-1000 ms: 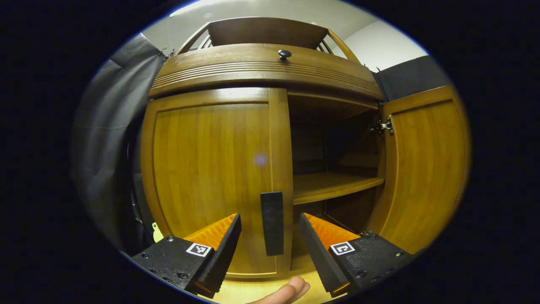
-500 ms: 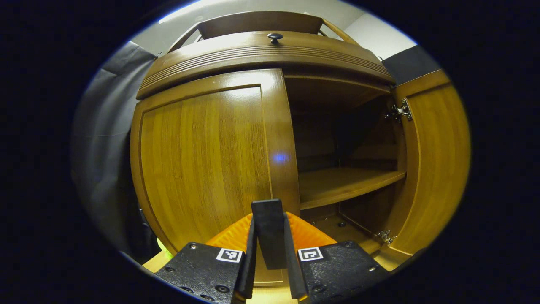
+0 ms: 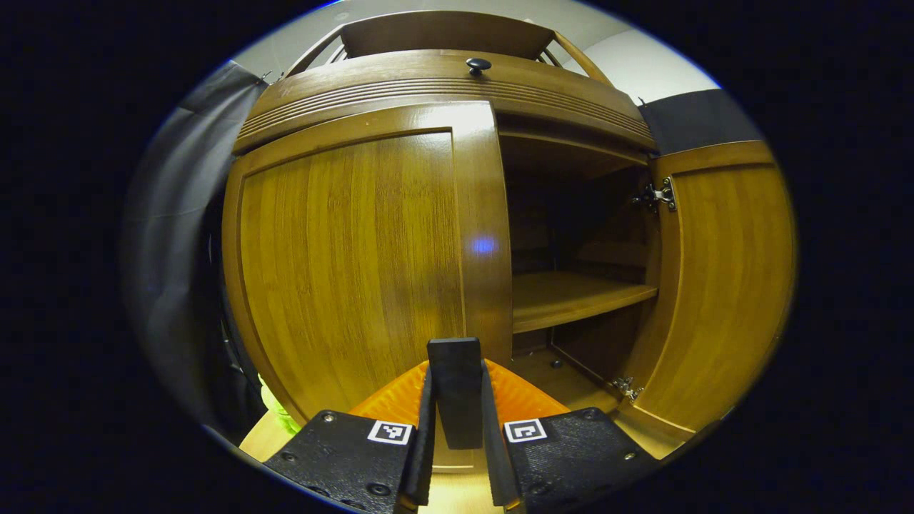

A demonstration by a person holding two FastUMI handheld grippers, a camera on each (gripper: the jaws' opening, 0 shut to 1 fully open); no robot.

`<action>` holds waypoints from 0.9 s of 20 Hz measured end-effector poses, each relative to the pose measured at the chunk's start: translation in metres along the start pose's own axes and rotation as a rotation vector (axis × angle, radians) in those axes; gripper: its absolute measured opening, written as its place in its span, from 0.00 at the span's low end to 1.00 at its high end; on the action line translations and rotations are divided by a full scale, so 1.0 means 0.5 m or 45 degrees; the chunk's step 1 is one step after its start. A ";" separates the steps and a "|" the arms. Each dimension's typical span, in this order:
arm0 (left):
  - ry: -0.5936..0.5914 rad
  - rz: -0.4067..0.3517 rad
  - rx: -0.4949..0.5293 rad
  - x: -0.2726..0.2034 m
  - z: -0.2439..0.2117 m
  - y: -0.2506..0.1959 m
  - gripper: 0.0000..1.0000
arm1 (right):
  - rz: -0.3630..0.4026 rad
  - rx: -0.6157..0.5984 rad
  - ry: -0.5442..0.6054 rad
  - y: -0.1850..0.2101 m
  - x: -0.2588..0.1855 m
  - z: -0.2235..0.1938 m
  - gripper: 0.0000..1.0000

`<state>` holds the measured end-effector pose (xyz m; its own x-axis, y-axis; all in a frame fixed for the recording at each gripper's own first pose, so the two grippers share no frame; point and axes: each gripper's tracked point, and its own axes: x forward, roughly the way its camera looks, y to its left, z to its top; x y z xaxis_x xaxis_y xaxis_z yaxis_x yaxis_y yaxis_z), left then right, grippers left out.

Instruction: Open the right door of the double-door shoe cabinet with the right hand, and open the left door with the left hand.

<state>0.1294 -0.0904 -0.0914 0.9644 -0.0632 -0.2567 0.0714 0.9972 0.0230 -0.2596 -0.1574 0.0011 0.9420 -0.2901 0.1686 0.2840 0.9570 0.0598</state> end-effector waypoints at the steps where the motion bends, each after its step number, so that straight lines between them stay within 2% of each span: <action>1: 0.005 -0.009 0.002 -0.006 0.000 0.001 0.34 | 0.005 -0.006 0.000 0.004 -0.003 0.000 0.97; 12: 0.022 -0.150 -0.061 -0.109 -0.019 0.018 0.34 | 0.070 0.014 0.046 0.026 0.006 -0.012 0.97; 18: -0.004 -0.194 -0.027 -0.182 -0.032 0.048 0.33 | 0.064 0.010 0.064 0.037 0.012 -0.014 0.97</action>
<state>0.0391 -0.0599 -0.0829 0.9437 -0.2140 -0.2523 0.2118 0.9766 -0.0361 -0.2477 -0.1416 -0.0038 0.9628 -0.2409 0.1220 0.2351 0.9701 0.0601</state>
